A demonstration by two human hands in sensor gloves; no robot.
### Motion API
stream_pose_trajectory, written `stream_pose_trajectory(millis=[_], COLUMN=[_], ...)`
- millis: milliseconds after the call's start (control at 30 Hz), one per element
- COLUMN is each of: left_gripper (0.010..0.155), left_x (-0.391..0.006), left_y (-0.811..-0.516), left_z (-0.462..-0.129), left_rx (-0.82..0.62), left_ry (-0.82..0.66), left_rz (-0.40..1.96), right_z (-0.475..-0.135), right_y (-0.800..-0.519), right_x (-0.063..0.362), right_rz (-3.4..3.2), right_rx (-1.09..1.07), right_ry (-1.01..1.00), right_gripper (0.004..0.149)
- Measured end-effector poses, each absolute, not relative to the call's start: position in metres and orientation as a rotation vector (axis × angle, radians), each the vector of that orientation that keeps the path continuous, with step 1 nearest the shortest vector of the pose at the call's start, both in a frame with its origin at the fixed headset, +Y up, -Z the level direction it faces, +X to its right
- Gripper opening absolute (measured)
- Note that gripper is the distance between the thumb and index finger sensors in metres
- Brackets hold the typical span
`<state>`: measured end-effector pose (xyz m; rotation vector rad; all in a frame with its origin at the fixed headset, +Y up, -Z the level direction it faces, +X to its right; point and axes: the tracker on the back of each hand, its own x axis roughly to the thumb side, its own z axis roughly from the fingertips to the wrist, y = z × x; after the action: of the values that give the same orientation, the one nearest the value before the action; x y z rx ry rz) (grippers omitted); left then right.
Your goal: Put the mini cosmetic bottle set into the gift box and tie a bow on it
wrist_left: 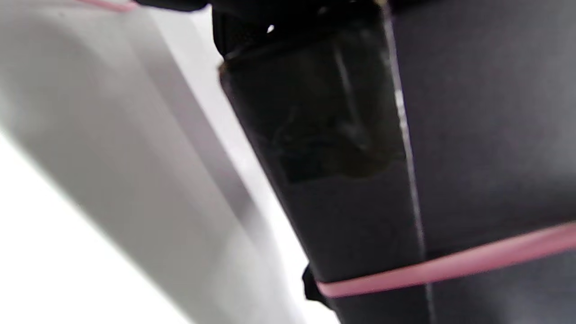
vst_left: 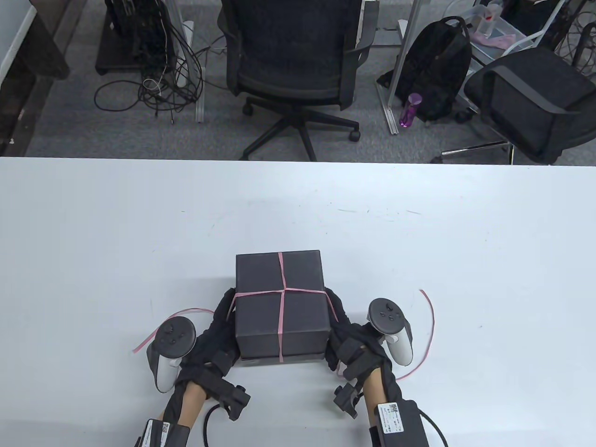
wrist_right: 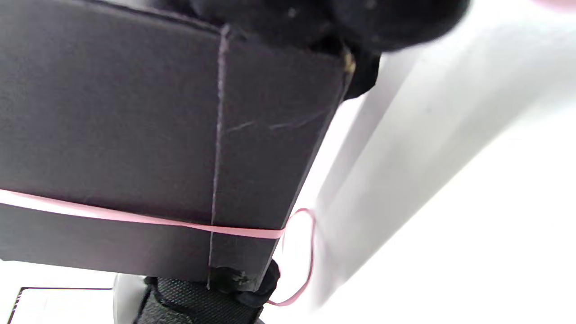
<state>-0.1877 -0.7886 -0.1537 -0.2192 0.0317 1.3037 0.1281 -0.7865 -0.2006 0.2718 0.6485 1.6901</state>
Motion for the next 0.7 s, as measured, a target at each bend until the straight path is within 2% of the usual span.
stream_pose_trajectory(millis=[100, 367, 700], left_gripper=[0.054, 0.056, 0.078], left_x=[-0.189, -0.193, -0.189], left_y=[-0.79, -0.791, -0.78], left_z=[-0.154, -0.157, -0.161], left_rx=[-0.228, -0.216, -0.126], left_ry=[0.006, -0.027, -0.169], left_rz=[1.38, 1.526, 1.249], right_z=[-0.199, -0.196, -0.195], right_y=[-0.782, -0.78, -0.771], right_x=[0.13, 0.129, 0.126], right_rz=[1.698, 1.59, 1.495], right_rx=[0.261, 0.258, 0.312], right_ry=[0.555, 0.522, 0.502], right_gripper=[0.061, 0.062, 0.062])
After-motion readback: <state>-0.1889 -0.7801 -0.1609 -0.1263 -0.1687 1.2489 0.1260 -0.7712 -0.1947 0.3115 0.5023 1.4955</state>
